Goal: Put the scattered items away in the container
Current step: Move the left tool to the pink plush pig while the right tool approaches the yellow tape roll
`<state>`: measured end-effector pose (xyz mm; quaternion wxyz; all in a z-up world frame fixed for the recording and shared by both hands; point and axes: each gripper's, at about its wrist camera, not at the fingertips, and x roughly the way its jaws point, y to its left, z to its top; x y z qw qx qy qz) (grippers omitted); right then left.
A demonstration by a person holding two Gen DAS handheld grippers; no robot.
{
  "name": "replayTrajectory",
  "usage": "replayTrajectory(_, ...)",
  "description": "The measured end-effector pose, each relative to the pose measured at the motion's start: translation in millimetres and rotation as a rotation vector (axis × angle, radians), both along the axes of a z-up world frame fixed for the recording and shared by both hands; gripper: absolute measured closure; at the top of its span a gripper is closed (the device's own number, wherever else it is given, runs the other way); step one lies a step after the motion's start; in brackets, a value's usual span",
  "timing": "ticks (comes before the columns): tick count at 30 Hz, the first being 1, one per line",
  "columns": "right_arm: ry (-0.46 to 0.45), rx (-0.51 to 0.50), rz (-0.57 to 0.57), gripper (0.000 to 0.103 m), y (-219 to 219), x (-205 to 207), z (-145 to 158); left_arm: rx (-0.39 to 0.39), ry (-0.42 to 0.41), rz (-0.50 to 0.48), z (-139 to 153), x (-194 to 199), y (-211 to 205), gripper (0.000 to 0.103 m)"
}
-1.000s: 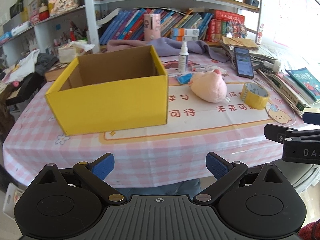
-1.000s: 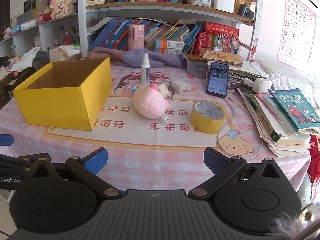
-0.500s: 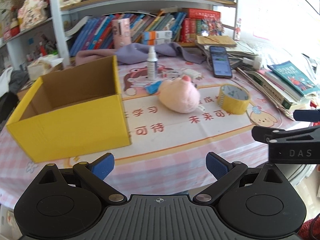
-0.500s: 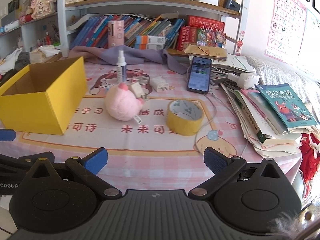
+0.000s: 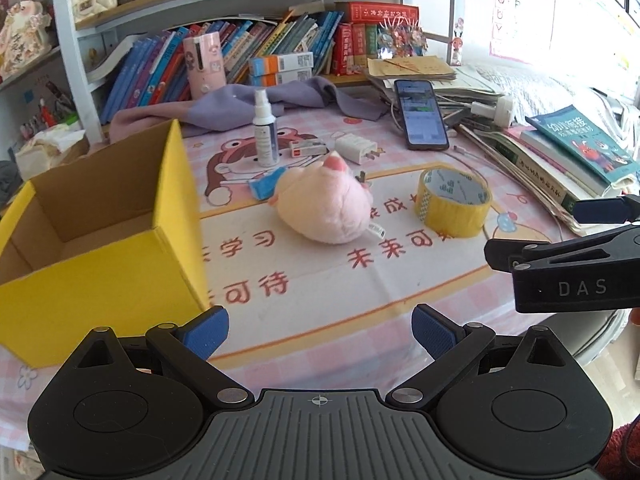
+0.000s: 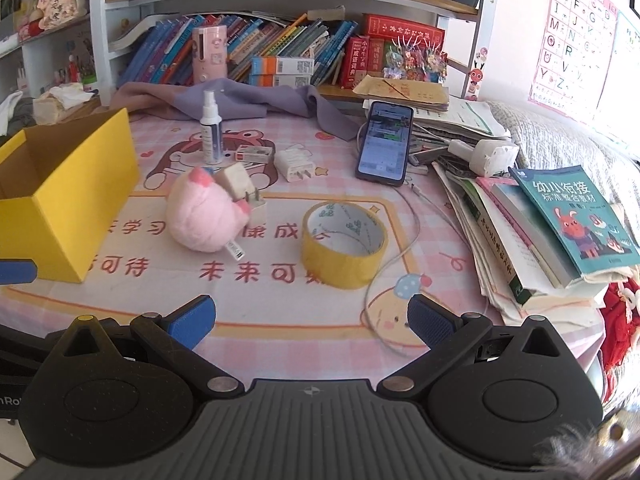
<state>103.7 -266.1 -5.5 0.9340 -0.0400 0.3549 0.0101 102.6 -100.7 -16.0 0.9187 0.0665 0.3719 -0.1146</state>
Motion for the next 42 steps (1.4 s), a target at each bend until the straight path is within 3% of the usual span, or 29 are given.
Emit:
replayTrajectory(7,0.013,-0.007,0.018,0.0,-17,33,-1,0.005,-0.004,-0.004,0,29,-21,0.003)
replayTrajectory(19,0.066,0.011,0.113,0.0,-47,95,-8,0.017,0.023,0.111,-4,72,-43,0.003)
replayTrajectory(31,0.167,0.087,0.228,0.0,-64,152,-25,0.098,0.029,0.217,-19,114,-54,0.004)
replayTrajectory(36,0.216,0.074,0.301,0.0,-59,166,-36,0.047,0.066,0.282,-23,128,-43,0.004)
replayTrajectory(42,0.272,0.057,0.319,0.001,-61,182,-50,0.029,0.101,0.272,-30,143,-49,0.005)
